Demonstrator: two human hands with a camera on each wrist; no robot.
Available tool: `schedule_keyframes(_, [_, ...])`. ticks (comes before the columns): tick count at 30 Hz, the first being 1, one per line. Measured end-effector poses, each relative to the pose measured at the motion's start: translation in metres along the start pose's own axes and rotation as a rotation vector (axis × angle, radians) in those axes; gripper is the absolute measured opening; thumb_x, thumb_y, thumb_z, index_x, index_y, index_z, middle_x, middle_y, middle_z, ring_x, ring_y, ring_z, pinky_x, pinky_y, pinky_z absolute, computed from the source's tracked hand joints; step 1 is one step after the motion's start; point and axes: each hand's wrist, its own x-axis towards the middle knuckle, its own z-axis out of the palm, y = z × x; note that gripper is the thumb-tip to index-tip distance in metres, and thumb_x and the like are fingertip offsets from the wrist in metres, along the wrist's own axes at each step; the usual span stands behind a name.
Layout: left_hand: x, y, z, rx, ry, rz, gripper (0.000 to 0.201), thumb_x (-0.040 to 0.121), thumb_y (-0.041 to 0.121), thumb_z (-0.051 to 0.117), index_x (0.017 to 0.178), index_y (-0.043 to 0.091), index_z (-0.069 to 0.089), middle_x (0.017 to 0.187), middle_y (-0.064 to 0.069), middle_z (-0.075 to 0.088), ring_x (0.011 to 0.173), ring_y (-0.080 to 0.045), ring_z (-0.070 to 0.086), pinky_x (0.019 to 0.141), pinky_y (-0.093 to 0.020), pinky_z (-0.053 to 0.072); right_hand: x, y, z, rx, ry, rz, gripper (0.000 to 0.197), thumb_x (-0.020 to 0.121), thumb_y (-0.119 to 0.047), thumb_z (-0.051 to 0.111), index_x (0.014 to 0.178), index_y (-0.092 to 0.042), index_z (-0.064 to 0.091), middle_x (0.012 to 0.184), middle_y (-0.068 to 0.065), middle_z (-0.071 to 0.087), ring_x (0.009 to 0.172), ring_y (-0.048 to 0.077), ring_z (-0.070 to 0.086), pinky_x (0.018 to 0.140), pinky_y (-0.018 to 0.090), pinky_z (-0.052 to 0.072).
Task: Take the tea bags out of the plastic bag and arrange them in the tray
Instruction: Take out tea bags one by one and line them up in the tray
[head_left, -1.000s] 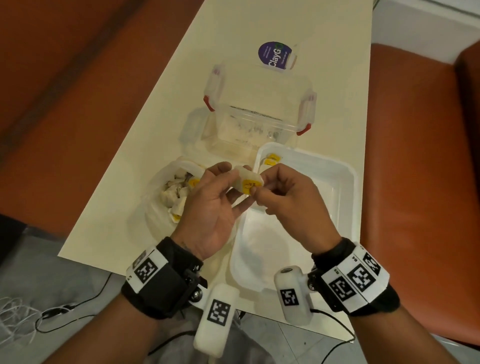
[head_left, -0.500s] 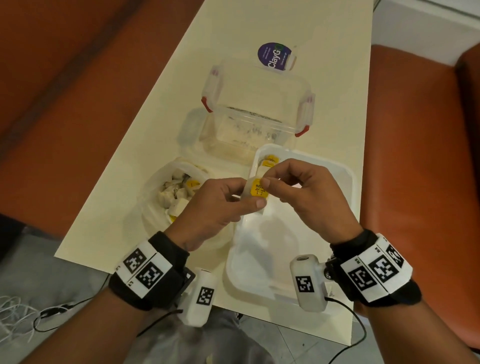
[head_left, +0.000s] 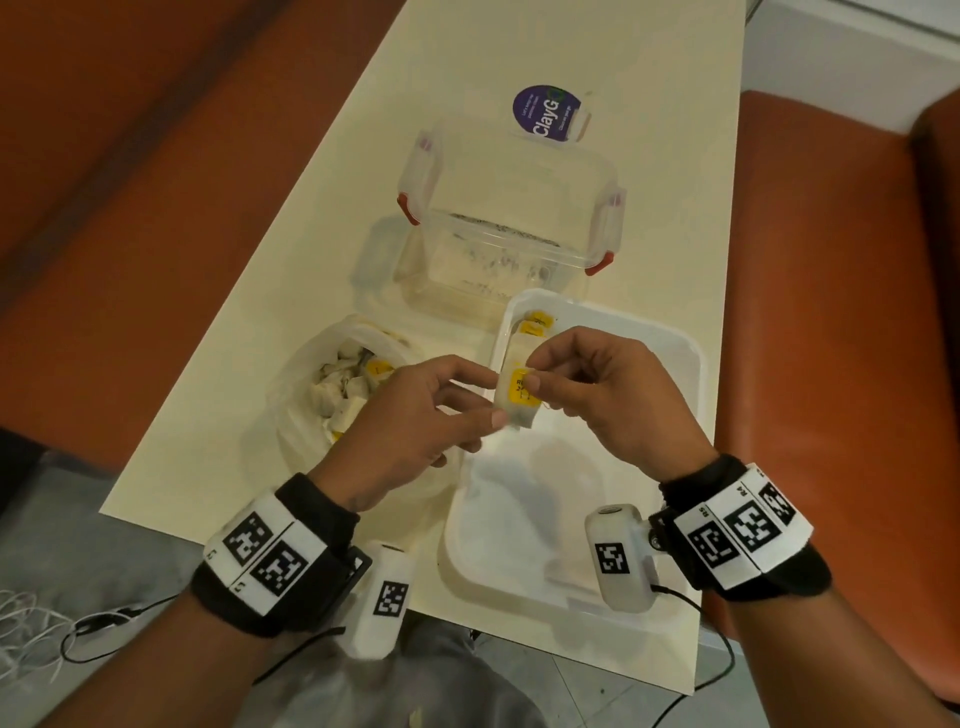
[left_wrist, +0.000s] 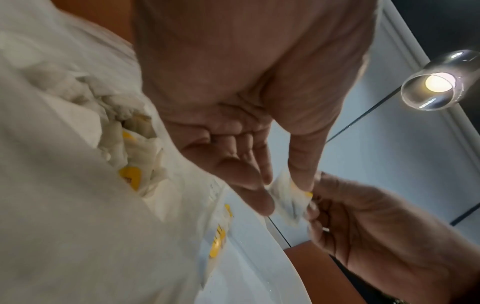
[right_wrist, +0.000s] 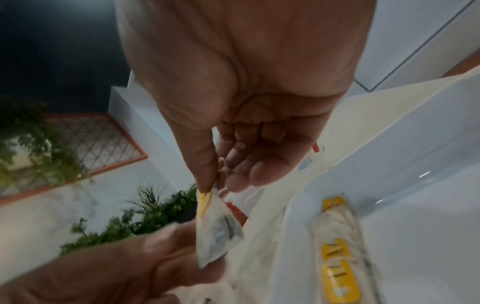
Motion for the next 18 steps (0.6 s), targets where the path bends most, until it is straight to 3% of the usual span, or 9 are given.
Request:
schedule_keyframes(2, [-0.003,-0.004,-0.009,-0.013,0.08,-0.007,0.02,0.084,0.028,0.076,0.103,0.026,0.069,0.082,0.006,0.073,0.071,-0.014,0.07,0.056,-0.025,0.046,0.003,0.01,0.002,-0.153,-0.012,0.032,0.009,0.085,-0.024,0.077,0.083,-0.027,0.07,0.067,-0.01,0.068,0.063,0.007,0.061,0.066,0.029,0.05])
schedule_keyframes(5, [-0.011,-0.013,-0.026,0.008,0.138,-0.003,0.011,0.086,0.029,0.073,0.097,0.024,0.071,0.083,0.006,0.071,0.07,-0.013,0.069,0.055,-0.025,0.046,0.005,0.021,0.011,-0.389,-0.185,0.128,0.008,0.086,-0.025,0.074,0.084,-0.028,0.067,0.068,-0.014,0.068,0.065,0.0,0.061,0.066,0.021,0.045])
schedule_keyframes(8, [-0.022,-0.025,-0.041,0.038,0.165,-0.023,0.007,0.087,0.029,0.073,0.093,0.026,0.071,0.083,0.006,0.07,0.071,-0.013,0.069,0.055,-0.026,0.047,0.009,0.029,0.022,-0.397,-0.328,0.222,0.007,0.086,-0.018,0.072,0.086,-0.025,0.068,0.074,-0.006,0.074,0.07,0.007,0.067,0.073,0.03,0.057])
schedule_keyframes(14, [-0.039,-0.044,-0.05,0.051,0.195,-0.091,0.006,0.087,0.029,0.073,0.091,0.025,0.072,0.086,-0.001,0.071,0.068,-0.013,0.068,0.057,-0.029,0.048,0.031,0.054,0.025,-0.315,-0.125,0.292,0.007,0.083,-0.016,0.071,0.084,-0.022,0.066,0.073,0.0,0.074,0.073,0.019,0.073,0.079,0.039,0.061])
schedule_keyframes(18, [-0.045,-0.05,-0.049,0.066,0.172,-0.093,0.002,0.086,0.031,0.073,0.086,0.033,0.071,0.084,0.001,0.07,0.07,-0.015,0.069,0.055,-0.027,0.048,0.037,0.062,0.028,-0.239,-0.078,0.338,0.009,0.083,-0.017,0.075,0.085,-0.019,0.067,0.072,0.002,0.075,0.075,0.023,0.075,0.079,0.042,0.062])
